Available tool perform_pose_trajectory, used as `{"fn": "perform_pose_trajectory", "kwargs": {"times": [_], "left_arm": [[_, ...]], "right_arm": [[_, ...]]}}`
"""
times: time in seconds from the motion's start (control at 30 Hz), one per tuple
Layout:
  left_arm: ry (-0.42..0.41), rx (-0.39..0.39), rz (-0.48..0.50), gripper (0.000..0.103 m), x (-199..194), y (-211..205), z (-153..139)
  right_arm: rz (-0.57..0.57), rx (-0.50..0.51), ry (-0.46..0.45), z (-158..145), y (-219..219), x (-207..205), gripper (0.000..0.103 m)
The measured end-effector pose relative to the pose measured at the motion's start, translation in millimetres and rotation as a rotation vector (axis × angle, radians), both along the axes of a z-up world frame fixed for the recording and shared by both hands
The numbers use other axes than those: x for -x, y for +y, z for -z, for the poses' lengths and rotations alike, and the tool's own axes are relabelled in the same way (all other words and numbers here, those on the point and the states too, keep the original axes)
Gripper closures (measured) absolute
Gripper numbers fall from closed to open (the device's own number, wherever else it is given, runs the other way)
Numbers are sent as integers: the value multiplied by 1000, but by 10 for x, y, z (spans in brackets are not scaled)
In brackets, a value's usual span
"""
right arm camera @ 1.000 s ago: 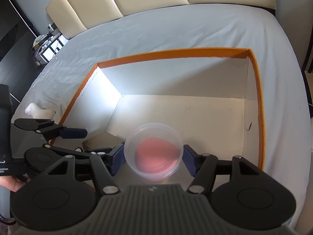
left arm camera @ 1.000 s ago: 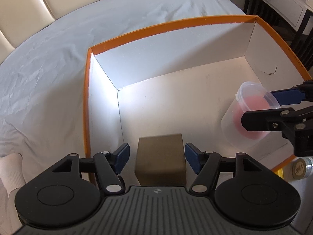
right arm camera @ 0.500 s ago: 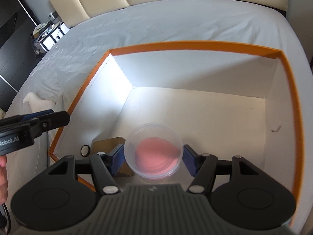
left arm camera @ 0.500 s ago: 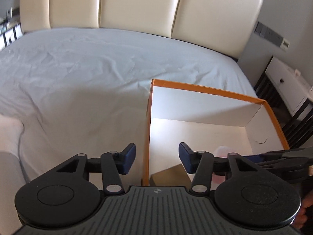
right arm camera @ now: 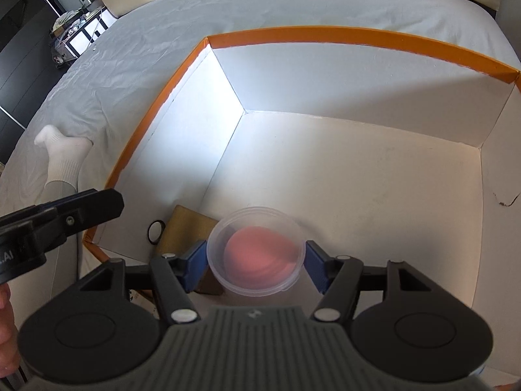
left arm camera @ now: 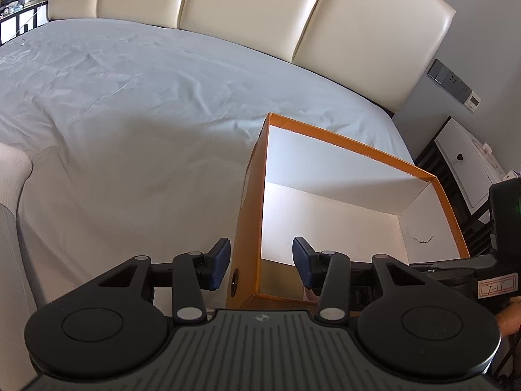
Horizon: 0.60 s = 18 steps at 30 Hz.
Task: Organize rigid objects
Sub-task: 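Open both tools and withdraw them from the orange box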
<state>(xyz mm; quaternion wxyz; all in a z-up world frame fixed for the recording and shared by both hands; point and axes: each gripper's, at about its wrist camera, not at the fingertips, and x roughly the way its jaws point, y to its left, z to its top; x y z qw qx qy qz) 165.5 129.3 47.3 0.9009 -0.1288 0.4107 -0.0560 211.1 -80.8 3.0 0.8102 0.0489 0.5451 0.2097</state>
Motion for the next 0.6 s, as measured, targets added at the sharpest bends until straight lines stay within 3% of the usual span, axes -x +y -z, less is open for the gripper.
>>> {"fn": "perform_pose_trajectory", "kwargs": {"times": [0.2, 0.37, 0.6], "left_arm": [[-7, 2, -9, 51, 98, 28, -54], [-12, 10, -15, 51, 247, 65, -120], [-51, 3, 56, 51, 606, 37, -127]], "right_arm": [[8, -7, -26, -99, -32, 25, 29], [20, -31, -66, -244, -93, 131, 29], [40, -68, -214, -530, -298, 596, 28]]}}
